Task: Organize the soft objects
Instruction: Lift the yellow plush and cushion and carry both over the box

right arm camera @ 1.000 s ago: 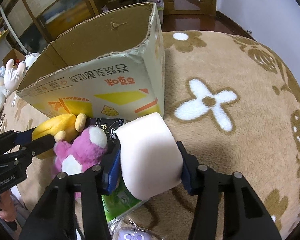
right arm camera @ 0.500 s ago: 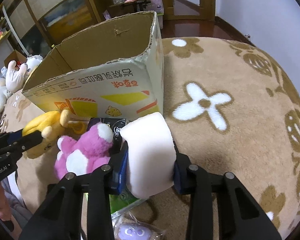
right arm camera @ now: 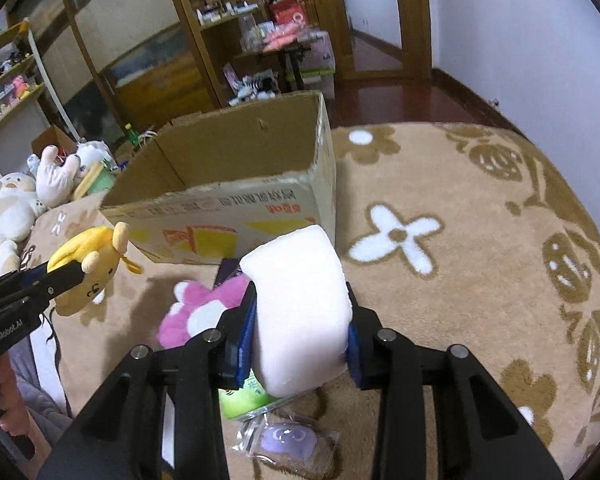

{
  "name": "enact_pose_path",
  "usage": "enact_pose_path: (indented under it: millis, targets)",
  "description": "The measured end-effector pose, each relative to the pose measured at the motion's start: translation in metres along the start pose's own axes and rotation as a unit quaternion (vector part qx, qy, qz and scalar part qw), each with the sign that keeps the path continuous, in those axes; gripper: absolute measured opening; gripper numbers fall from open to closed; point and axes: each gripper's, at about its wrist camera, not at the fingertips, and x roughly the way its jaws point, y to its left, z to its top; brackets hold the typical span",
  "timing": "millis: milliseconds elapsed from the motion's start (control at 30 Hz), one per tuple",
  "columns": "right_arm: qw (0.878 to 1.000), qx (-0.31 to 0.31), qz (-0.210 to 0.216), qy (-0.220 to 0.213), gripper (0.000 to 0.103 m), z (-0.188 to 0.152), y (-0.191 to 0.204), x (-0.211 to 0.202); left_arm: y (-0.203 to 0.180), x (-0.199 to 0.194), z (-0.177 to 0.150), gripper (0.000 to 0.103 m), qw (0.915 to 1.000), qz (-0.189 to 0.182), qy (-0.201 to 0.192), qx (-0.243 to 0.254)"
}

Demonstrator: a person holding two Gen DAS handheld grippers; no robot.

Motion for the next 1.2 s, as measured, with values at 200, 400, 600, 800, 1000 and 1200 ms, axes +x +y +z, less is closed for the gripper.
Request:
enact_pose_path:
  millis: [200, 400, 600, 800, 1000, 1200]
  targets:
    - [0.998, -0.016, -0.002, -0.055, 0.039, 0.002, 0.008, -0.031, 0.004, -0.030, 0.000, 0.035, 0.9987, 0.009, -0.050, -0.005]
    - [0.993, -0.027, -0.001, -0.117, 0.039, 0.008, 0.016, -0.057, 0.003, -0.055, 0.006, 0.035, 0.9933, 0.020, -0.114, 0.001]
    - [0.986, -0.033, -0.001, -0.162, 0.039, 0.018, 0.023, -0.071, 0.000, -0.069, 0.012, 0.035, 0.9866, 0.036, -0.159, 0.010]
    - [0.981, -0.036, 0.001, -0.189, 0.039, 0.031, 0.025, -0.072, -0.004, -0.074, 0.020, 0.035, 0.9805, 0.039, -0.192, 0.021]
    - [0.978, -0.040, -0.001, -0.203, 0.039, 0.047, 0.024, -0.063, -0.009, -0.068, 0.031, 0.035, 0.9755, 0.044, -0.213, 0.031]
    - [0.976, -0.043, 0.001, -0.215, 0.039, 0.066, 0.021, -0.056, -0.015, -0.055, 0.044, 0.036, 0.9715, 0.044, -0.227, 0.049]
